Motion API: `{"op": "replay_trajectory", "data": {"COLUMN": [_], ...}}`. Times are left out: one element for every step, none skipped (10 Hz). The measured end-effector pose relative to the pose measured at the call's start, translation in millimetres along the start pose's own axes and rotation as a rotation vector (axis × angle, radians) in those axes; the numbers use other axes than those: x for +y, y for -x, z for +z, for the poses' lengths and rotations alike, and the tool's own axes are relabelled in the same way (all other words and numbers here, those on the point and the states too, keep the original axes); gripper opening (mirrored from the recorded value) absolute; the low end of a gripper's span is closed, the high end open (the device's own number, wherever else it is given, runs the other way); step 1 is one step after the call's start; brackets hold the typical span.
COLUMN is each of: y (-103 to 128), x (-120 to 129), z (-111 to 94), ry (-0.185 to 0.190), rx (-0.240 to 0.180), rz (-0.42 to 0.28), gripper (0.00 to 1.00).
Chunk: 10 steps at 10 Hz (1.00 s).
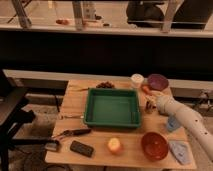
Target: Place pepper in metal cup
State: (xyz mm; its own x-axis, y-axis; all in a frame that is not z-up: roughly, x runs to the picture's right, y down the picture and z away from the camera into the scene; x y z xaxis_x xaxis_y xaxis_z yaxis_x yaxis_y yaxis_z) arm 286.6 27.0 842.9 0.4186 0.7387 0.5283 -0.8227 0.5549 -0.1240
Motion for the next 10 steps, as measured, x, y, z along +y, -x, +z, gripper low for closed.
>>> {"op": "replay_trajectory", "data": {"y": [0.2, 0.6, 0.3, 0.2, -0.2, 0.1, -0.3, -0.5, -0.3, -0.9], "x": [1.0, 1.3, 2.1, 1.7, 1.6, 1.8, 1.6, 1.5, 1.4, 1.4], "z": [-0.3, -0.4, -0.2, -1.0, -1.2, -1.4, -2.0, -2.8, -3.2, -3.5], "ry": [-0.001, -0.002, -0.001, -0.003, -0.004, -0.005, -0.008, -0.010, -0.012, -0.014], "rx": [0.007, 0.012, 0.015, 0.018, 0.020, 0.021, 0.021, 0.023, 0.024, 0.024], "rz": [-0.008, -0.010, -0.011, -0.011, -0.010, -0.011, -0.010, -0.010, -0.010, -0.009], "gripper": [0.31, 0.39, 0.48, 0.63, 0.71, 0.77, 0.80, 0.80, 0.80, 0.80]}}
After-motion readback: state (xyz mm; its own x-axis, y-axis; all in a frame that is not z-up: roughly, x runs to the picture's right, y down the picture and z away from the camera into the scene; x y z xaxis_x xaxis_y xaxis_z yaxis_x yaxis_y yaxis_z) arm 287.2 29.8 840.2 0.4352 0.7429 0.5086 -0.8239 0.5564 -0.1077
